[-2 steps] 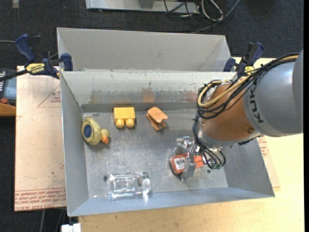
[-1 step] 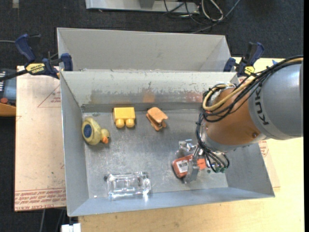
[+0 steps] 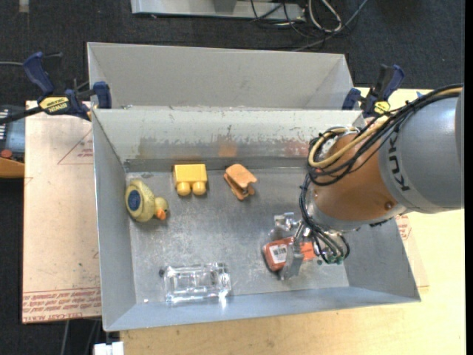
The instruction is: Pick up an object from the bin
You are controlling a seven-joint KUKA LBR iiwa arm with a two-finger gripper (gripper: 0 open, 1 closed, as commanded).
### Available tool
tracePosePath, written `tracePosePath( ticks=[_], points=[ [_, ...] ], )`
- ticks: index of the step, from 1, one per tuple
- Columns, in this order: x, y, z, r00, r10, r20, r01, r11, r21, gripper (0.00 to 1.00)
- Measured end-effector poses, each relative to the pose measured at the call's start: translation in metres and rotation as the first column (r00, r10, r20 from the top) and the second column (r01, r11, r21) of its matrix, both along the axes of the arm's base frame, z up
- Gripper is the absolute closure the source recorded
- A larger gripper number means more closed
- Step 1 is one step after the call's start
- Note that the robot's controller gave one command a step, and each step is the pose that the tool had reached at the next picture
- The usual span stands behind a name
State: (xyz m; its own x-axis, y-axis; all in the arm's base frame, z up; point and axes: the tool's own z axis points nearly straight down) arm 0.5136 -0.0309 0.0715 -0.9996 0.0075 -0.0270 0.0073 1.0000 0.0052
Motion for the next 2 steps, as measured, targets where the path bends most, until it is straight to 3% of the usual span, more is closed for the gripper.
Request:
tracePosePath(
  ticks=[1, 2],
  points=[
    [-0.005, 0.007, 0.104, 0.998, 0.056, 0.0, -0.056, 0.998, 0.0, 1.0],
    [0.0, 0.004, 0.013, 1.0, -0.001, -0.002, 0.001, 1.0, 0.002, 1.0]
  ],
)
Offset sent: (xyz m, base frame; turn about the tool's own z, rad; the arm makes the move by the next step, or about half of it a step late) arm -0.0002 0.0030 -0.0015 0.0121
